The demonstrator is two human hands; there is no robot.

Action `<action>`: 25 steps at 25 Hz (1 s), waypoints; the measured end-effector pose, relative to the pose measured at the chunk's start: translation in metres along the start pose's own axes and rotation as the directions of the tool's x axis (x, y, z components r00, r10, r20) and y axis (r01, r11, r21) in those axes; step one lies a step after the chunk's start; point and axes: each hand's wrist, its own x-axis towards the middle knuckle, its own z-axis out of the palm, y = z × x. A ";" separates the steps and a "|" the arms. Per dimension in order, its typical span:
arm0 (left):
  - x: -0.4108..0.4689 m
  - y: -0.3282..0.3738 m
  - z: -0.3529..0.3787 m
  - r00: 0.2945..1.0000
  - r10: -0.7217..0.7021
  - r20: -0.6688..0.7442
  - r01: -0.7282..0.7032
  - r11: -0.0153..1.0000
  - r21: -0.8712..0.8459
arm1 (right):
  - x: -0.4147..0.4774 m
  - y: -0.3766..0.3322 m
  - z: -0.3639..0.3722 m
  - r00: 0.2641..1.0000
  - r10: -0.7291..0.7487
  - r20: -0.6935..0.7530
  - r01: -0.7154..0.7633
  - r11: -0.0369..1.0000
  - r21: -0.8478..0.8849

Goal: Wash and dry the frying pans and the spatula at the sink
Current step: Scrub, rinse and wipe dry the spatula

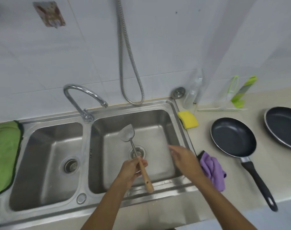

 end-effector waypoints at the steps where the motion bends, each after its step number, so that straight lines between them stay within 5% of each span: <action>1: -0.002 -0.001 0.002 1.000 -0.002 0.005 0.002 1.000 -0.001 | -0.011 0.020 -0.015 0.997 0.032 -0.073 -0.039 0.994 -0.098; 4: -0.004 -0.006 0.005 0.999 0.009 0.043 -0.011 0.999 0.046 | -0.053 0.075 -0.042 0.975 0.151 -0.162 -0.196 0.928 -0.316; 7: -0.005 -0.013 0.006 1.000 0.005 0.023 -0.006 0.999 0.042 | -0.087 0.107 -0.035 0.940 0.337 -0.045 -0.319 0.829 -0.459; 12: -0.032 -0.021 -0.013 0.998 0.014 0.058 -0.011 0.999 -0.042 | -0.092 0.079 -0.019 0.885 0.452 -0.115 -0.466 0.867 -0.177; 16: -0.062 -0.023 -0.034 0.997 0.050 0.051 -0.049 0.999 -0.018 | -0.069 -0.017 0.015 0.979 0.157 -0.126 -0.165 0.985 -0.049; 20: -0.082 -0.016 -0.044 0.993 0.092 0.075 -0.100 0.990 0.103 | -0.015 -0.088 0.071 0.991 -0.132 -0.021 0.130 0.990 -0.059; 25: -0.109 -0.004 -0.057 0.976 0.192 0.106 -0.217 0.912 0.347 | 0.050 -0.109 0.093 0.966 -0.249 -0.072 0.213 0.920 -0.330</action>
